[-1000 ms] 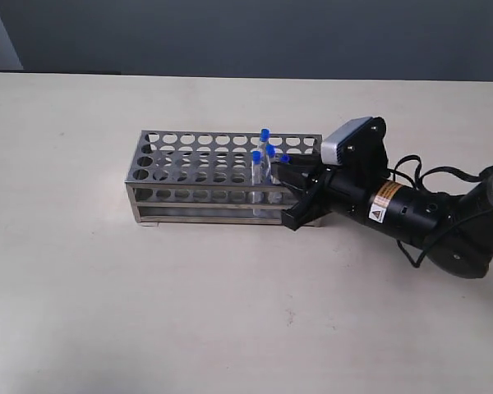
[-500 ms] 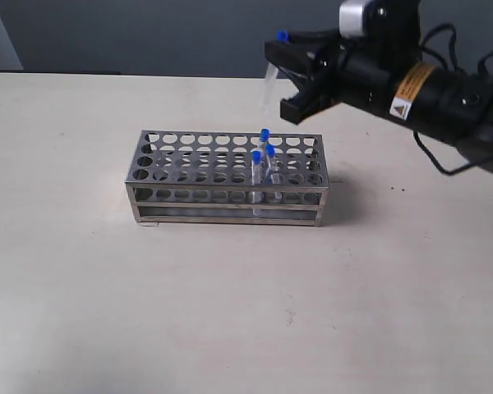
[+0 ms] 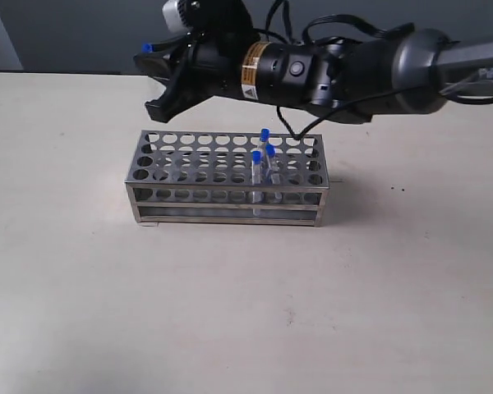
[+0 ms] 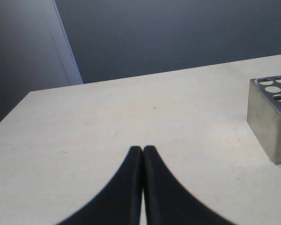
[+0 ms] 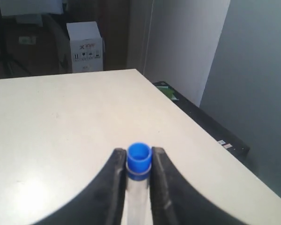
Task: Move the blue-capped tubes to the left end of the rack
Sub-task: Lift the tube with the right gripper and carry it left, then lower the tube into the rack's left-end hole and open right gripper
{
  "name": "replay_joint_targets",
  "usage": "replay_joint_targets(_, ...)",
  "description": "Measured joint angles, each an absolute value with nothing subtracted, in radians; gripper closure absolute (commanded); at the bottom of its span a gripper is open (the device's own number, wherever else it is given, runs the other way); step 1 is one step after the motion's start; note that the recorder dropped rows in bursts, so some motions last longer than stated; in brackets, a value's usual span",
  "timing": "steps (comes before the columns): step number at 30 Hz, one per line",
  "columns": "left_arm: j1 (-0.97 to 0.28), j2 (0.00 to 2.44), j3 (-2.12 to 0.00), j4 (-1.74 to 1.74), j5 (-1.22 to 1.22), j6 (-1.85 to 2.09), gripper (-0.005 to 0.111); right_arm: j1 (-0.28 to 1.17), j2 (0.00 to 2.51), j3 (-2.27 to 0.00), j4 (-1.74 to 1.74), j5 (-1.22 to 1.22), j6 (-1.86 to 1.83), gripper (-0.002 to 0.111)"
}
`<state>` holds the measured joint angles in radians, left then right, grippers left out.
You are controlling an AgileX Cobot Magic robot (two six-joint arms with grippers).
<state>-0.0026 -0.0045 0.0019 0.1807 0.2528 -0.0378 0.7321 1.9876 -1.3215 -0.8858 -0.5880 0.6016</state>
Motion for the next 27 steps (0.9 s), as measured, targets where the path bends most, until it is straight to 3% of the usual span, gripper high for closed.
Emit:
replay_joint_targets(10, -0.003, -0.004, 0.002, 0.181, 0.253, -0.038, 0.106, 0.742, 2.188, -1.493, -0.884, -0.568, 0.677, 0.109)
replay_joint_targets(24, -0.003, -0.004, 0.002, 0.181, 0.253, -0.038, 0.106, 0.756, 2.283, -1.520, -0.884, -0.528, 0.688, 0.109)
replay_joint_targets(27, -0.003, -0.004, 0.002, 0.181, 0.253, -0.038, 0.106, 0.759, 2.283, -1.520, -0.884, -0.528, 0.688, 0.098)
